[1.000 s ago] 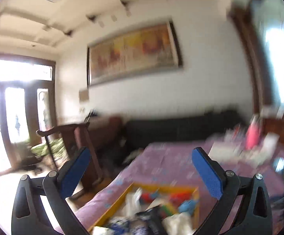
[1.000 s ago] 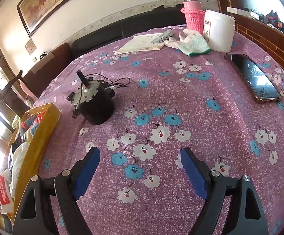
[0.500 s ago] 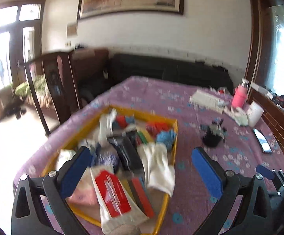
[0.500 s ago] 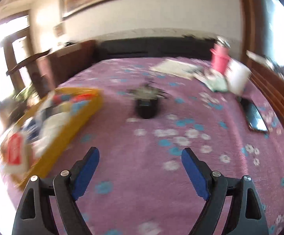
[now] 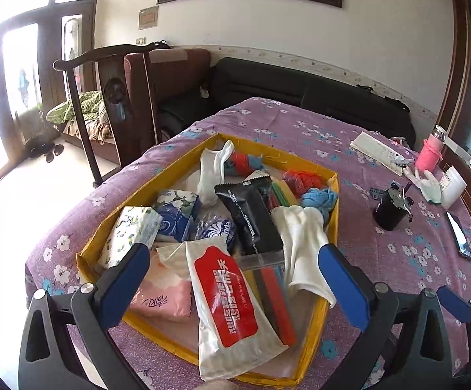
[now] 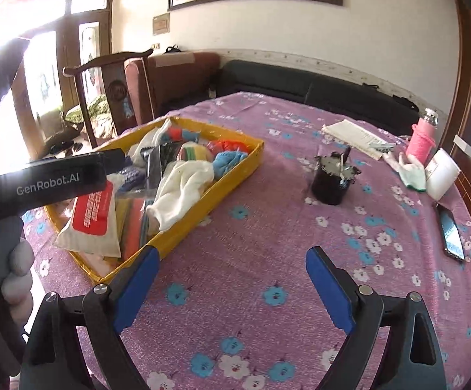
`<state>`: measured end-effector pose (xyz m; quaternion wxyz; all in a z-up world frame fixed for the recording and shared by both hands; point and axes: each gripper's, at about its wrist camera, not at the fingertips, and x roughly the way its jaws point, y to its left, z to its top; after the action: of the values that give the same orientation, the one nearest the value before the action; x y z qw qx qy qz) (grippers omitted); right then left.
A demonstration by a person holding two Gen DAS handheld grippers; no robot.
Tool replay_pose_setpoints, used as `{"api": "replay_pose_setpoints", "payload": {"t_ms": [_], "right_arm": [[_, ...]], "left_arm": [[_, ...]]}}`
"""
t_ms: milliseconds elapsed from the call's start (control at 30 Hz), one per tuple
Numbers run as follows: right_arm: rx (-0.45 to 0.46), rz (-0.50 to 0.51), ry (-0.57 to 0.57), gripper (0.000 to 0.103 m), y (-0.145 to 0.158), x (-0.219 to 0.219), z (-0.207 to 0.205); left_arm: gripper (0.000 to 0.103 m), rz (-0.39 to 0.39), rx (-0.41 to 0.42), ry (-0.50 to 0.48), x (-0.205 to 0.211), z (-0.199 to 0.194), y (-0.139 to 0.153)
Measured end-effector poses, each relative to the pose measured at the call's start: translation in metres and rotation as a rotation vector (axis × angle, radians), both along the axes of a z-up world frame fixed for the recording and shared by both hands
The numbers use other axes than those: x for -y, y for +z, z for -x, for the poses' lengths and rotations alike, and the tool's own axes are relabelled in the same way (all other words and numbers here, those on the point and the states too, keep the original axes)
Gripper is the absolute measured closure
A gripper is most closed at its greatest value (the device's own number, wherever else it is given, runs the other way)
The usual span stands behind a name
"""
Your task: Organize soft objects
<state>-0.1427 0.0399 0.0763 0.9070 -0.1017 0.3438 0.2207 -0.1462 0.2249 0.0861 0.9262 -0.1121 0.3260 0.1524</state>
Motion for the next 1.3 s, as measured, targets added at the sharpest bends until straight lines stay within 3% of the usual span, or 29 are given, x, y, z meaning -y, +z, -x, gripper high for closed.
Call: {"api": "replay_pose_setpoints", "payload": {"t_ms": [633,1300], "right_arm": [[-0.079,0.096,0.064,0.009,-0.020,-0.042,-0.005],[-0.091,0.099,0.063,0.009,-0.023,-0.047,-0.007]], "left_arm": [[0.000,0.045,-0.053,-0.015,-0.013,-0.009,-0.018],[0.000,0.064,-0.072,-0.019,-0.016,-0.013,-0.026]]}}
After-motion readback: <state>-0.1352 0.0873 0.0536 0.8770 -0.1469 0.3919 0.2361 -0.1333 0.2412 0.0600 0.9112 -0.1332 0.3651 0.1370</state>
